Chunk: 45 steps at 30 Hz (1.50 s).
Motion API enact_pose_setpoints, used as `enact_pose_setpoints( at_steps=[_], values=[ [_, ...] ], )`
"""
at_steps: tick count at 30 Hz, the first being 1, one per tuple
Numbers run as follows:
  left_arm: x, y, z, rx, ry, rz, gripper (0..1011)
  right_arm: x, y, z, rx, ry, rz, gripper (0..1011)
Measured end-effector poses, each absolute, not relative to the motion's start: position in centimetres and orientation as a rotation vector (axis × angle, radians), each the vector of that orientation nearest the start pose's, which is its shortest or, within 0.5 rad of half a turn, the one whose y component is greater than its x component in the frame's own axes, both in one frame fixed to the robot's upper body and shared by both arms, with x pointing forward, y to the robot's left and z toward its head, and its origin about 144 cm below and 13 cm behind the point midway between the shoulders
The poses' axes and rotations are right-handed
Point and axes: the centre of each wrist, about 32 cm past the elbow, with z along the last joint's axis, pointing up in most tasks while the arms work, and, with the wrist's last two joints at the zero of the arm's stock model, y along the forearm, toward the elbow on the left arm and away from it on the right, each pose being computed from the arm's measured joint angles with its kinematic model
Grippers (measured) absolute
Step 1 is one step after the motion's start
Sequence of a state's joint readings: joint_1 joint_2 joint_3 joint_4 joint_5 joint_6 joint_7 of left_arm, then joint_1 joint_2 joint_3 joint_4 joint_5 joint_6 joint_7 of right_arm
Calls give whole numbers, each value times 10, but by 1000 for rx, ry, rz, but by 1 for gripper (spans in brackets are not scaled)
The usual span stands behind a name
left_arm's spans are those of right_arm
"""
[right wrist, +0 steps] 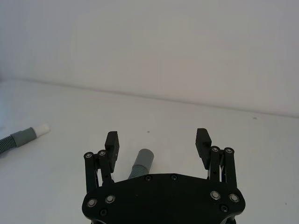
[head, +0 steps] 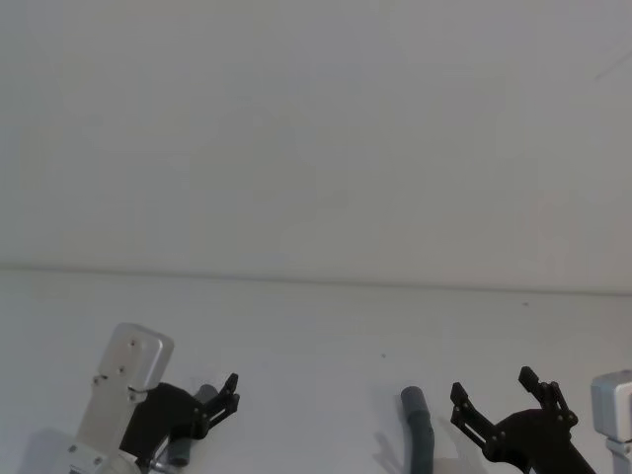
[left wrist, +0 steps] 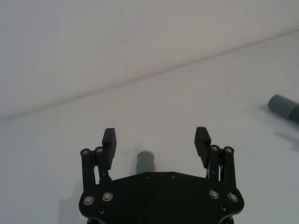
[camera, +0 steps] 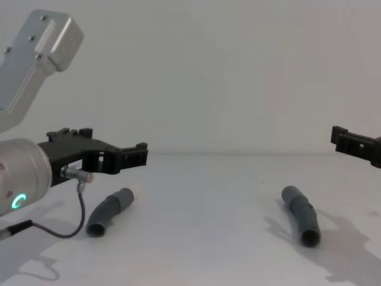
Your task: Use both hands to pick up one end of the pipe from the table, align the ends, and insert them.
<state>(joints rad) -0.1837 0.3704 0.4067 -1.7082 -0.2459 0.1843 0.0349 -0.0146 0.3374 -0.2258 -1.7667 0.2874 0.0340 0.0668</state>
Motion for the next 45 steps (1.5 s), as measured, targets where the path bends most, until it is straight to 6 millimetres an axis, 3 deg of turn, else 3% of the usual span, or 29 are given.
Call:
enact_pose_setpoints(
  at_steps=[21,45],
  values=[
    [452,203,1227,260,104,1312,1001,443,-237,1189,26,-75,-1230,1000],
    [461,213,1228,377,146,1298,1001,443,-237,1189,26,-75,-1230,1000]
  ],
)
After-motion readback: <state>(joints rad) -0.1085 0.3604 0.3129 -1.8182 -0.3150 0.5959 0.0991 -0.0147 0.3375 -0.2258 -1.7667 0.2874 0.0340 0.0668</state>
